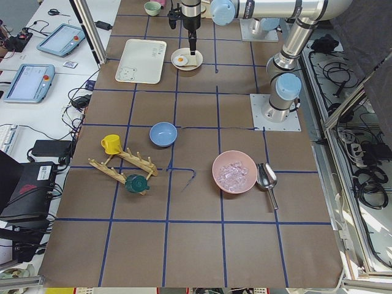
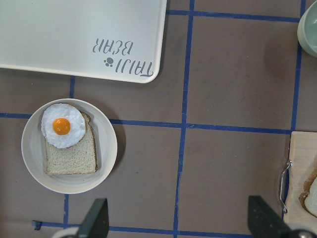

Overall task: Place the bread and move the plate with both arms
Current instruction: 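Move the right gripper down to the bread slice on the wooden board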

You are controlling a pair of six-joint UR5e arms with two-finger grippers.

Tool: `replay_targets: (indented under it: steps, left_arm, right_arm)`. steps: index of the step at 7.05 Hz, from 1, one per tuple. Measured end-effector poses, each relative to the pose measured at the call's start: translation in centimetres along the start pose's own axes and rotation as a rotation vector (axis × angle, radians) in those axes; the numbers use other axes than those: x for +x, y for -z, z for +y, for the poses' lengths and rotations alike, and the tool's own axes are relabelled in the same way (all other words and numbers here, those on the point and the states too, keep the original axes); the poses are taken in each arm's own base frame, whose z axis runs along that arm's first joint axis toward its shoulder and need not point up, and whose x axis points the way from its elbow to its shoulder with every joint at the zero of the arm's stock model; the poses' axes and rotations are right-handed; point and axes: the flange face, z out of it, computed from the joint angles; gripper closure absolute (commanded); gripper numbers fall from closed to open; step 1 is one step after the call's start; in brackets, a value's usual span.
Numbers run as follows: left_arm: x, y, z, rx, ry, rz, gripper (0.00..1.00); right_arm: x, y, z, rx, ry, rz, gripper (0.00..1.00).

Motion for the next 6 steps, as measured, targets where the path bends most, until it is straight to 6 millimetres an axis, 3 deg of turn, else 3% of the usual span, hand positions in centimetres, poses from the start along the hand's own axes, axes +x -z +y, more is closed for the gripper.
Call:
replay_targets:
  steps: [3, 4, 6]
  left_arm:
    - [0.0, 0.0, 0.0, 0.001, 0.0, -0.002, 0.0]
    - [-0.1, 0.0, 0.0, 0.001, 0.001, -0.002, 0.0]
    - [-0.1, 0.0, 0.0, 0.0, 0.001, -0.002, 0.0]
  right_arm:
    - [0.9, -1.7, 0.4, -0.038, -0.003, 0.056, 0.0]
    - [2.1, -4.0, 0.8, -0.078, -0.02, 0.06, 0.0]
    - [7.2, -10.7, 2.1, -0.149, -0.085, 0.129, 0.0]
